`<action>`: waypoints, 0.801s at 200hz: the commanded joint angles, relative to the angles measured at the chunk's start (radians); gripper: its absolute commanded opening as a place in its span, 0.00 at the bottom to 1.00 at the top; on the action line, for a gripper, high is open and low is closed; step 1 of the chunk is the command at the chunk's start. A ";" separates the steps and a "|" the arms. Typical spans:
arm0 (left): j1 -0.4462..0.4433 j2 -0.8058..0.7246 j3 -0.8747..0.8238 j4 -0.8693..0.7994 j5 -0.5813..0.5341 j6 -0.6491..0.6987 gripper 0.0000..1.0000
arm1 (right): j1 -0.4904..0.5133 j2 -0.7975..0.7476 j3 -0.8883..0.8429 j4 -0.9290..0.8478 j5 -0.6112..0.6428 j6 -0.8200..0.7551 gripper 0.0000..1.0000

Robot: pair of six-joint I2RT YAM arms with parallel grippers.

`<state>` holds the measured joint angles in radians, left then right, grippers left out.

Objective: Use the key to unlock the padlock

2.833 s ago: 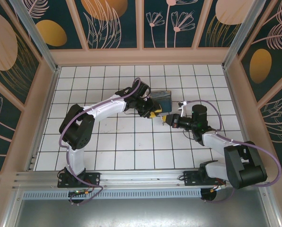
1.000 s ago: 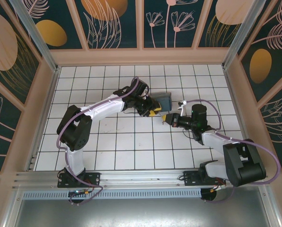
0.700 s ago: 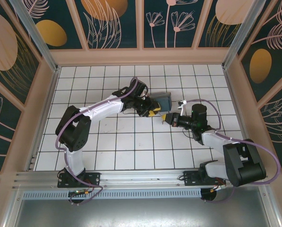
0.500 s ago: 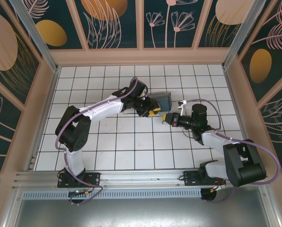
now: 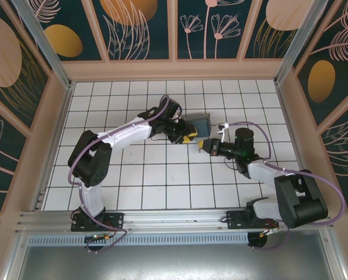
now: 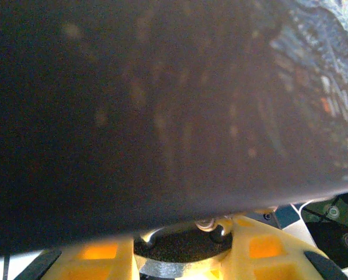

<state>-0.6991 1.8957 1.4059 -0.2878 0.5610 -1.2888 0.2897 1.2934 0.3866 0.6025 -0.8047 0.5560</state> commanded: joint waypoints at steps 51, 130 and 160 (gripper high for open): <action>-0.010 -0.037 0.025 -0.031 0.032 0.004 0.00 | 0.033 -0.036 0.036 0.112 0.037 -0.042 0.00; -0.009 -0.050 -0.014 0.048 0.058 -0.058 0.00 | 0.054 0.010 0.024 0.139 0.010 -0.041 0.00; 0.000 -0.055 -0.011 0.022 0.056 -0.029 0.00 | 0.022 0.016 0.012 0.132 -0.024 -0.039 0.00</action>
<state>-0.6895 1.8801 1.3941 -0.2878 0.5503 -1.3186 0.3229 1.3064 0.3866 0.6476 -0.7662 0.5228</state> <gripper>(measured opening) 0.283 0.051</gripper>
